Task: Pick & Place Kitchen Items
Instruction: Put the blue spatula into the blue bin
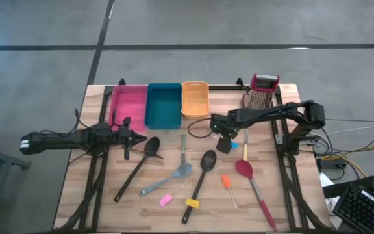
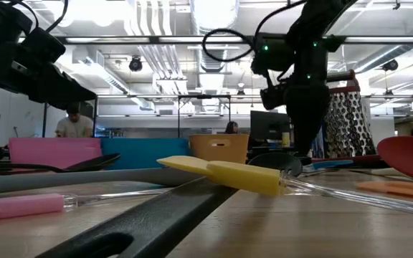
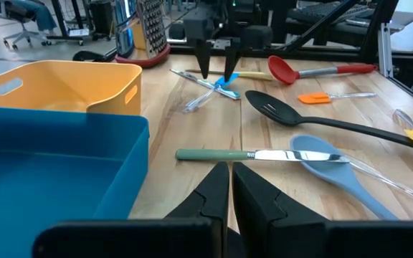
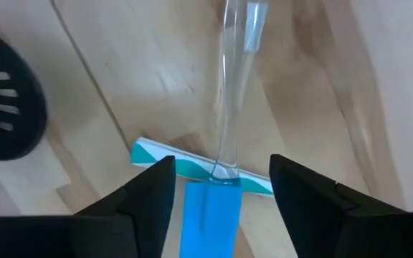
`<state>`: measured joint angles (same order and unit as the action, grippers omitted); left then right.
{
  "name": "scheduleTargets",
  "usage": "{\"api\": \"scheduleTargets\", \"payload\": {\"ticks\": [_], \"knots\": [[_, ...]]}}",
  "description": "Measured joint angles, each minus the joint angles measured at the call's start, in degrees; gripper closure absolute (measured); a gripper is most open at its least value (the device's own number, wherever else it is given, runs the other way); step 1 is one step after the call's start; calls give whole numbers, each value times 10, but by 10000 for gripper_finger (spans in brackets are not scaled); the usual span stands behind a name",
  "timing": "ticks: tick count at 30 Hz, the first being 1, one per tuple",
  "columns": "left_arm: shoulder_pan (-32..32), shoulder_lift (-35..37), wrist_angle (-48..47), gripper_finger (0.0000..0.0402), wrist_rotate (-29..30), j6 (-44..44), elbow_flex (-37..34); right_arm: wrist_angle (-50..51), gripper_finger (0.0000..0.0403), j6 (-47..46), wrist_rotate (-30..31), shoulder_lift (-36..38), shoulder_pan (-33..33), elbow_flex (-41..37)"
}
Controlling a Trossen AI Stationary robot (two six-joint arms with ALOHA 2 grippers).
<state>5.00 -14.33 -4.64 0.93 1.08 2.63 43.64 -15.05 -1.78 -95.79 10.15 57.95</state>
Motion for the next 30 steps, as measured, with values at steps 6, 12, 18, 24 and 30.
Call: {"api": "scheduleTargets", "payload": {"ticks": [6,12,18,24,30], "knots": [[0,-1,0,378,0,0,0,-8,163,0,0,-26,1,0],[0,-1,0,378,0,0,0,-25,167,-1,3,-45,13,-2],[0,-1,1,378,0,0,0,-47,199,-11,5,-62,21,-2],[0,-2,2,378,0,0,0,-47,255,-12,15,-65,23,-2],[0,-2,2,378,0,0,0,-50,348,-15,21,-64,23,-2]]}}
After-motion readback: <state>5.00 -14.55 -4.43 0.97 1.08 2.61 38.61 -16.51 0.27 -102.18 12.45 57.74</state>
